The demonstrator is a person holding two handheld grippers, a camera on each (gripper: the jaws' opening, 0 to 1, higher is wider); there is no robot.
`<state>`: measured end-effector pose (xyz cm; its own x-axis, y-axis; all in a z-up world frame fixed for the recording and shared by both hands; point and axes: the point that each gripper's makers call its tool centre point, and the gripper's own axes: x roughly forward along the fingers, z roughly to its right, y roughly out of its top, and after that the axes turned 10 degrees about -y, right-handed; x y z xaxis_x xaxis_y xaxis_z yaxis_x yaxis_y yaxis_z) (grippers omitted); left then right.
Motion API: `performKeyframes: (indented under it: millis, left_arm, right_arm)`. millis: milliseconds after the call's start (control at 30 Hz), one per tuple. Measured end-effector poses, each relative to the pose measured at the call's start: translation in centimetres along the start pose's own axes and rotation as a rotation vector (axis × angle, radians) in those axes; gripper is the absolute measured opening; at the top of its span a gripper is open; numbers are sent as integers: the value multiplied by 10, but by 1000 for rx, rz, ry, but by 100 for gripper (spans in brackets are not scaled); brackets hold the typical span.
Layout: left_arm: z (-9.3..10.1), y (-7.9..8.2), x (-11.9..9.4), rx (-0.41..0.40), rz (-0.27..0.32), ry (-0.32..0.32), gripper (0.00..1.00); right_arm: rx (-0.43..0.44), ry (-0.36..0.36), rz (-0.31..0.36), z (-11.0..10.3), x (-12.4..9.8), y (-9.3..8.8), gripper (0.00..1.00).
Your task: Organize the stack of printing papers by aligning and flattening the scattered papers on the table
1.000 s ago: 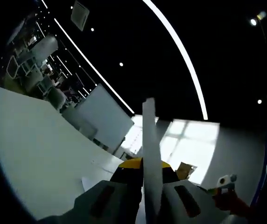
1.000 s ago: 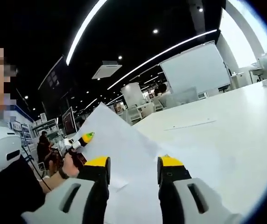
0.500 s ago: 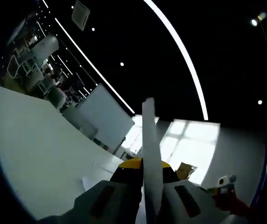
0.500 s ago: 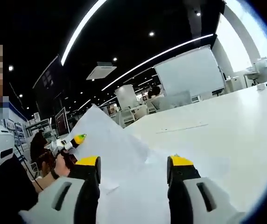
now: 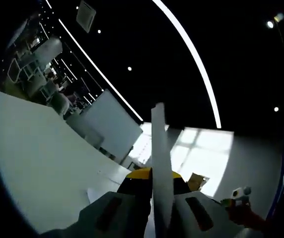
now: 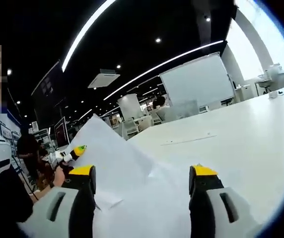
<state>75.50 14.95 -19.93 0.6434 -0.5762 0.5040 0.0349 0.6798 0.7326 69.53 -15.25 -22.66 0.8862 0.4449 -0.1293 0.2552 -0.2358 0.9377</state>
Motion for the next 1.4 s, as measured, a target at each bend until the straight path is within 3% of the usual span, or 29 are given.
performKeyframes:
  millis: [667,1400]
  left_arm:
    - [0,0,0,-3,1,1,6]
    - [-1,0,-1,-4,1,2,6]
  right_arm:
    - [2,-69,36,16,-1,5,90]
    - [-31,-144,21,37,0,-1,90]
